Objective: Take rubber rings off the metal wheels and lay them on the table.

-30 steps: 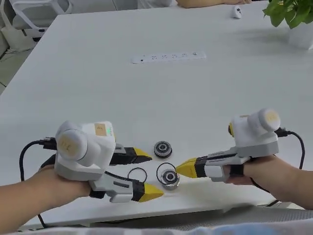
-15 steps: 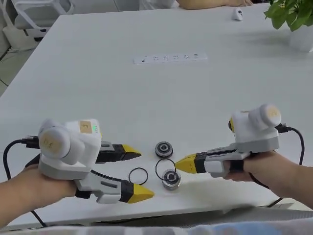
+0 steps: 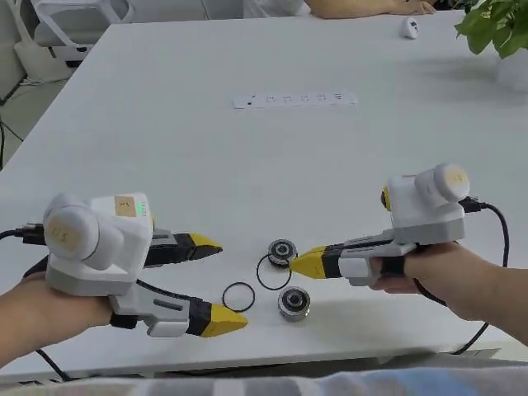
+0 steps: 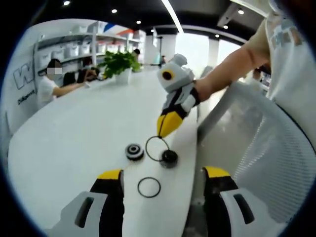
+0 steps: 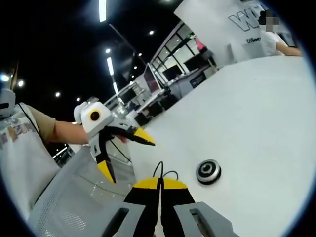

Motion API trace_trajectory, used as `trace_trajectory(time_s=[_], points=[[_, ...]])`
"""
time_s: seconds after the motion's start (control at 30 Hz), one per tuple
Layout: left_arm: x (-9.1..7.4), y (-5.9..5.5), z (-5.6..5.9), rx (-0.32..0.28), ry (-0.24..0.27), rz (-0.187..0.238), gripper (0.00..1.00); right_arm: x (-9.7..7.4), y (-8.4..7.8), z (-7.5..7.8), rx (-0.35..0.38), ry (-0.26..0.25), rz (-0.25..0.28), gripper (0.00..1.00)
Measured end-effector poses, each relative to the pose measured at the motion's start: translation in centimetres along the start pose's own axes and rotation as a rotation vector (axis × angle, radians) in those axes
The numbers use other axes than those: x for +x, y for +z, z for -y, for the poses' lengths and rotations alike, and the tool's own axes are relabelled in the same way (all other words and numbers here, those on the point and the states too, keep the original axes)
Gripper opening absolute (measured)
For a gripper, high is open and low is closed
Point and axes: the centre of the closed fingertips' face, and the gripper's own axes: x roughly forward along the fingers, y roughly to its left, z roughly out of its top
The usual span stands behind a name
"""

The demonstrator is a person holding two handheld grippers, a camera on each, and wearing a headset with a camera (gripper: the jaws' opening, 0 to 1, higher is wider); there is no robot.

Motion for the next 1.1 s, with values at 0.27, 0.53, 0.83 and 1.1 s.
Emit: trace_trajectory(time_s=[0.27, 0.53, 0.83, 1.1], points=[[-0.8, -0.6, -0.5, -0.019, 0.022, 0.007, 0.68, 0.9, 0.3, -0.5, -0.003, 0.011, -0.007, 0.0], [-1.5, -1.3, -0.8, -0.044, 0.046, 0.015, 0.7, 1.2, 0.3, -0.1, 0.008, 0.012, -0.008, 0.0], [-2.2, -2.0, -1.1, -0.049, 0.07, 0.006, 0.71, 1.8, 0.4, 0.3, 0.014, 0.011, -0.019, 0.0], [-2.7, -2.4, -1.5, -0.051, 0.086, 0.006, 0.71, 2.5, 0.1, 0.6, 0.014, 0.009, -0.036, 0.0]])
